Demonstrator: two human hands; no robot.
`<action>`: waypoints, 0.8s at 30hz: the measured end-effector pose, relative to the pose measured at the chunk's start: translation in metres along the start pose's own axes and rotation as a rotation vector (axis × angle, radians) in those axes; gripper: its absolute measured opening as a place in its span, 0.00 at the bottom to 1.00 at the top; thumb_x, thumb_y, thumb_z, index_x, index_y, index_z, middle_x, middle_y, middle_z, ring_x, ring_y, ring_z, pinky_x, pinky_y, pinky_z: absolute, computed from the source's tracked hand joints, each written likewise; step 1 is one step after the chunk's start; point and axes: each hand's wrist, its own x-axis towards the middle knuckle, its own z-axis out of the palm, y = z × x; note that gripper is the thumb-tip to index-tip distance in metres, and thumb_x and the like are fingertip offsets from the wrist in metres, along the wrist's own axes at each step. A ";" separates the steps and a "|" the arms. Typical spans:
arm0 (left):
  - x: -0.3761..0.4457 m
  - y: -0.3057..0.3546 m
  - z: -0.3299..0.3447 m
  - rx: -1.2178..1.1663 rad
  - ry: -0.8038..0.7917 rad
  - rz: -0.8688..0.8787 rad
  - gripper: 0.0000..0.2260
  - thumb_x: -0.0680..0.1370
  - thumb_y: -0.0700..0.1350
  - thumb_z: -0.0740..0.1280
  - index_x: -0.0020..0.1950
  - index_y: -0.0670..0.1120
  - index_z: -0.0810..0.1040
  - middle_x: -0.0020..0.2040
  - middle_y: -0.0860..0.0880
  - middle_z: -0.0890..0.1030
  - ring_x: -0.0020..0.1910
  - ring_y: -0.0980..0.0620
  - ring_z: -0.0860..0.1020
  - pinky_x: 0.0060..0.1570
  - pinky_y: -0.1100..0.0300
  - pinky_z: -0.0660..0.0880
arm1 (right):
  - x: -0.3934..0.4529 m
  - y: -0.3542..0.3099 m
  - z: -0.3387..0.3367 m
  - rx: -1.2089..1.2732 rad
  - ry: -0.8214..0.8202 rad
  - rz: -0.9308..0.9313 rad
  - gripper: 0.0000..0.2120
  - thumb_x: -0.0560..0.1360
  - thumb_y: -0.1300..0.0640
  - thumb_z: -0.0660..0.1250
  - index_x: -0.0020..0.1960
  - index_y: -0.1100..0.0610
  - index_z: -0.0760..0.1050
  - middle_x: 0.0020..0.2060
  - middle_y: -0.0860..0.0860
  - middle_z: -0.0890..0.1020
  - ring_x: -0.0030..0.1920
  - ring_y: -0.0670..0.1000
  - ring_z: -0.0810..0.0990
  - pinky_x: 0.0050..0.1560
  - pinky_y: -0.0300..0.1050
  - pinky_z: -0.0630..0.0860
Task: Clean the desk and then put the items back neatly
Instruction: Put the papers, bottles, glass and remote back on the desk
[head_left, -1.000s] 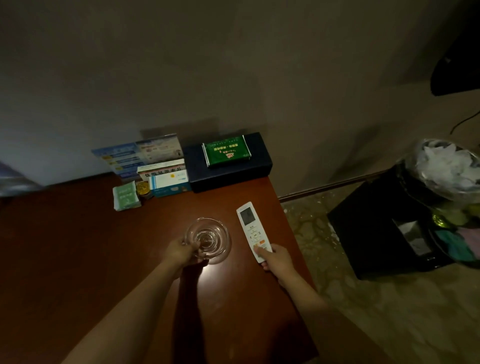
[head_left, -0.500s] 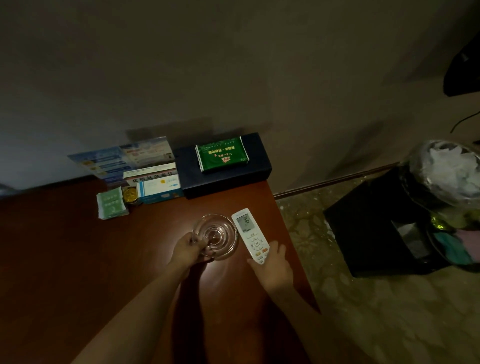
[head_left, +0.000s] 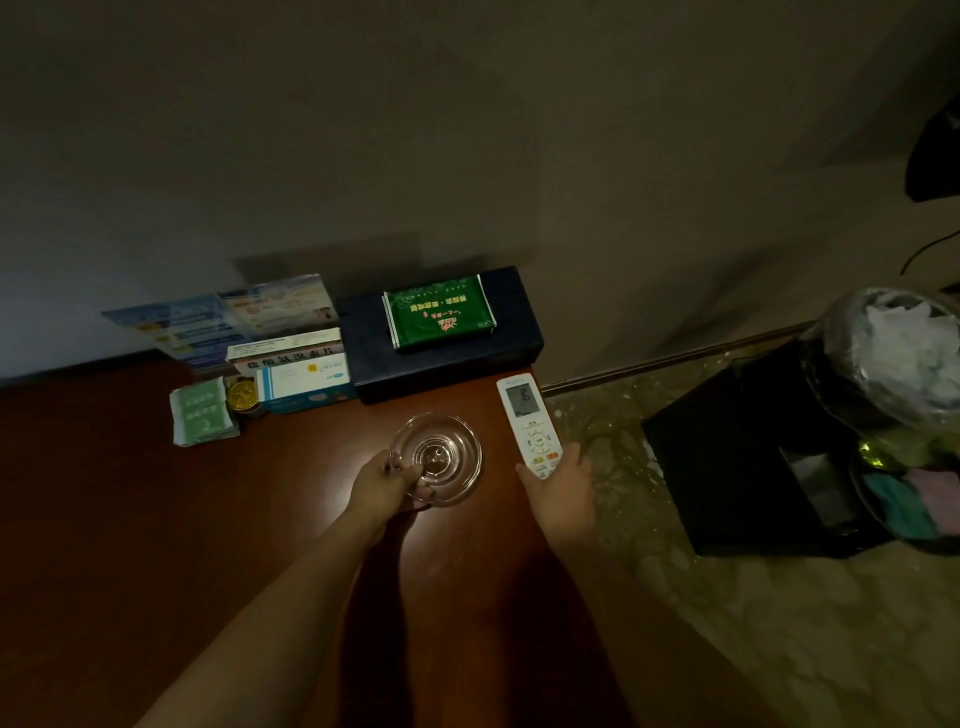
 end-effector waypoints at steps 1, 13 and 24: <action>0.001 0.000 0.001 -0.001 -0.006 -0.004 0.02 0.78 0.35 0.63 0.47 0.40 0.72 0.33 0.42 0.79 0.27 0.52 0.80 0.30 0.58 0.80 | 0.001 -0.001 0.000 -0.010 0.000 0.001 0.28 0.74 0.47 0.69 0.66 0.59 0.62 0.60 0.57 0.69 0.59 0.56 0.74 0.53 0.48 0.77; 0.009 -0.008 0.003 0.134 0.125 -0.026 0.05 0.78 0.41 0.66 0.44 0.42 0.73 0.38 0.41 0.82 0.32 0.43 0.81 0.41 0.46 0.81 | -0.007 0.001 -0.014 -0.004 0.027 -0.036 0.31 0.72 0.46 0.71 0.65 0.61 0.63 0.60 0.55 0.68 0.58 0.55 0.74 0.52 0.48 0.76; 0.020 0.016 0.016 0.097 0.073 -0.010 0.08 0.76 0.30 0.64 0.44 0.43 0.74 0.39 0.41 0.79 0.34 0.43 0.80 0.25 0.57 0.79 | 0.010 -0.043 0.017 0.126 -0.226 -0.149 0.09 0.78 0.58 0.63 0.50 0.62 0.78 0.39 0.52 0.79 0.42 0.50 0.78 0.44 0.42 0.73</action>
